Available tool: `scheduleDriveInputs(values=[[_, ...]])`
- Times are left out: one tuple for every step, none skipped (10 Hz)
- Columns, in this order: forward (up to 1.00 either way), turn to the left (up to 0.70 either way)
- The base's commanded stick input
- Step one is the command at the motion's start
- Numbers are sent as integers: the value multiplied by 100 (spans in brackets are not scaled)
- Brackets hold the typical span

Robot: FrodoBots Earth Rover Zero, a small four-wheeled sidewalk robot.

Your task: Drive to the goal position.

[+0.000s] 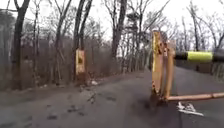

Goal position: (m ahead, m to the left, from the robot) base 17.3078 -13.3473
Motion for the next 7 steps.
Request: scheduleDriveInputs(values=[[70,0],[70,0],[70,0],[70,0],[70,0],[70,0],[70,-5]])
